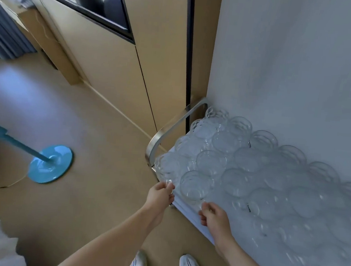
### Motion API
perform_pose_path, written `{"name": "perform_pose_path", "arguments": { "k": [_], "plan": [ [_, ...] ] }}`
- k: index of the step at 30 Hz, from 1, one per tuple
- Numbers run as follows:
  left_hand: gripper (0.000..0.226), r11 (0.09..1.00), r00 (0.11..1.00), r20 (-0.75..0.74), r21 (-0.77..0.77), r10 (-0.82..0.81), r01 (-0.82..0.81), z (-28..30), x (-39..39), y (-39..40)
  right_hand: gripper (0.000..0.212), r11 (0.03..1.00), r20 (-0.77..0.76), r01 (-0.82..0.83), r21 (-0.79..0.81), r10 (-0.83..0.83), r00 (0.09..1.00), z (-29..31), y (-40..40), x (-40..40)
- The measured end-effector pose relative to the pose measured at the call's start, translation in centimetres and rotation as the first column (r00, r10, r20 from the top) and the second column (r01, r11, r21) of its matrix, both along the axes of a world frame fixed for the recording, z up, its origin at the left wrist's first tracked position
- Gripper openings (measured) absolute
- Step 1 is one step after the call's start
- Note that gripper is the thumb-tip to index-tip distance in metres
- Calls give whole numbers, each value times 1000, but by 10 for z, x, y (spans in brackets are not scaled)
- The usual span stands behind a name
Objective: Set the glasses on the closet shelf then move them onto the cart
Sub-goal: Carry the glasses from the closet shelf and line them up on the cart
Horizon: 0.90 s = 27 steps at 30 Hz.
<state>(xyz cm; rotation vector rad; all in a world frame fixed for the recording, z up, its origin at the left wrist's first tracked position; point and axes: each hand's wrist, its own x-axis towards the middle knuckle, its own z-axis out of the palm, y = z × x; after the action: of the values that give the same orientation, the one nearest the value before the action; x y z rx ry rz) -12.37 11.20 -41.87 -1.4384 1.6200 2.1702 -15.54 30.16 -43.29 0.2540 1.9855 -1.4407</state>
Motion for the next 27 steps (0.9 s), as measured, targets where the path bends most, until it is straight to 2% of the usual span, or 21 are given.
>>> {"name": "perform_pose_path", "arguments": {
  "k": [3,9,12,15,18,23,27],
  "plan": [
    [12,996,996,-10,39,-85,86,-8,1,-10,28,996,18,93,-14,-93,996,-4,-5,6],
    [22,965,972,-16,122,-233,233,-13,-2,-24,26,950,7,313,-1,-313,950,-2,-23,18],
    [29,964,980,-34,175,-199,201,-21,-6,-25,23,926,-12,376,25,-376,927,0,-30,21],
    [74,970,987,-43,184,-157,162,-22,-9,-24,18,918,-80,383,100,-377,923,4,-34,27],
    [91,957,969,-108,167,-222,238,-17,-12,-27,9,909,-176,374,185,-343,923,12,-37,29],
    [91,943,947,-71,98,-313,319,-17,-13,-35,60,912,-179,369,180,-338,924,14,-54,32],
    [93,939,941,-28,57,-338,339,-17,-16,-41,75,886,-264,376,272,-307,914,6,-63,31]
  ]
}}
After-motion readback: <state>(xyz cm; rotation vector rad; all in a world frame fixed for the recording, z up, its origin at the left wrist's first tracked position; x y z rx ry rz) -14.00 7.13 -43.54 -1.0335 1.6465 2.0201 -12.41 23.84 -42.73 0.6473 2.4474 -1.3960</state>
